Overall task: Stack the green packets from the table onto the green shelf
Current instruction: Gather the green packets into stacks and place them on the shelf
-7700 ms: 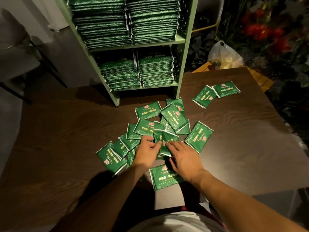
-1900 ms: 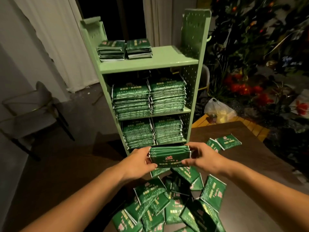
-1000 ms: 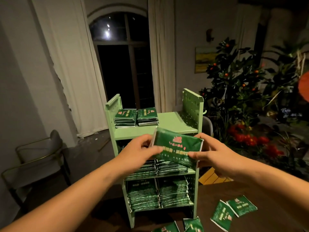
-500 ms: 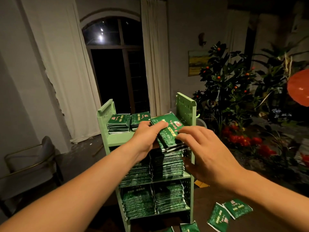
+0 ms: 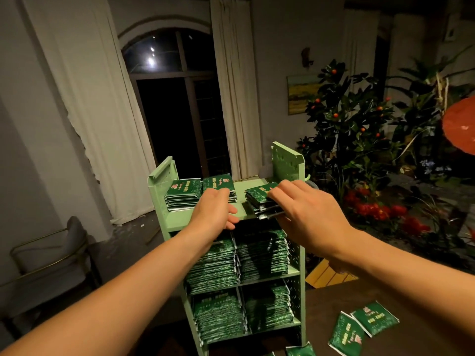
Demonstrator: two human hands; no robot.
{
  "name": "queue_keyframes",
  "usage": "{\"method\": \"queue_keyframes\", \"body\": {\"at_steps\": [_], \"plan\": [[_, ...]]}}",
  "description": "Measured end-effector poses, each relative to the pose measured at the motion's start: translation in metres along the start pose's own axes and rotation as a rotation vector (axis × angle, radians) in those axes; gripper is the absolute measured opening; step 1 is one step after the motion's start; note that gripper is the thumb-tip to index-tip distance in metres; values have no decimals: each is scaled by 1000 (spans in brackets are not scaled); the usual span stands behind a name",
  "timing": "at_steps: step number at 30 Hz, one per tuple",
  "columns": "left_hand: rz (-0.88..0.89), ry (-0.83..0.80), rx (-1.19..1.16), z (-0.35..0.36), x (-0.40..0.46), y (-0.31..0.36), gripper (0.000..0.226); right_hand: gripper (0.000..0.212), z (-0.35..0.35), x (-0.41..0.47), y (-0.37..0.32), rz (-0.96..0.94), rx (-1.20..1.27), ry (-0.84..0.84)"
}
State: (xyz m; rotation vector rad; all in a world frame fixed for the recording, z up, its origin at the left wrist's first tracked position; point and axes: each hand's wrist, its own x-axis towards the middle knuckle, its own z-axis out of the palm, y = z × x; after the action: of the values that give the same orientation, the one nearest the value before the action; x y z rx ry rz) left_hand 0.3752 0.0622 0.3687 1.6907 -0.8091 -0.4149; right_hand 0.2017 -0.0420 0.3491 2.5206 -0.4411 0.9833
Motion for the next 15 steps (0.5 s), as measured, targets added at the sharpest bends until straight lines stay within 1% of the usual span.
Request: {"method": "queue_keyframes", "body": {"at_steps": [4,7,9,11,12,13,15], "plan": [[163,-52,257,-12,-10,-3,19,42,8,29,2,50,8,-81],[339,-88,423,-12,-19,-8,15,40,20,47,8,62,84,-143],[470,-104,582,-9,-22,-10,12,36,28,57,12,74,140,-235],[586,-129,728,-6,-24,-12,16,33,32,64,15,68,179,-346],[638,-144,778,-5,-26,-13,20,34,31,64,15,59,171,-361],[686,-160,824,-3,-26,-15,25,33,29,62,15,49,139,-317],[779,-177,911,1,-28,-19,30,26,20,50,11,19,64,-163]]}}
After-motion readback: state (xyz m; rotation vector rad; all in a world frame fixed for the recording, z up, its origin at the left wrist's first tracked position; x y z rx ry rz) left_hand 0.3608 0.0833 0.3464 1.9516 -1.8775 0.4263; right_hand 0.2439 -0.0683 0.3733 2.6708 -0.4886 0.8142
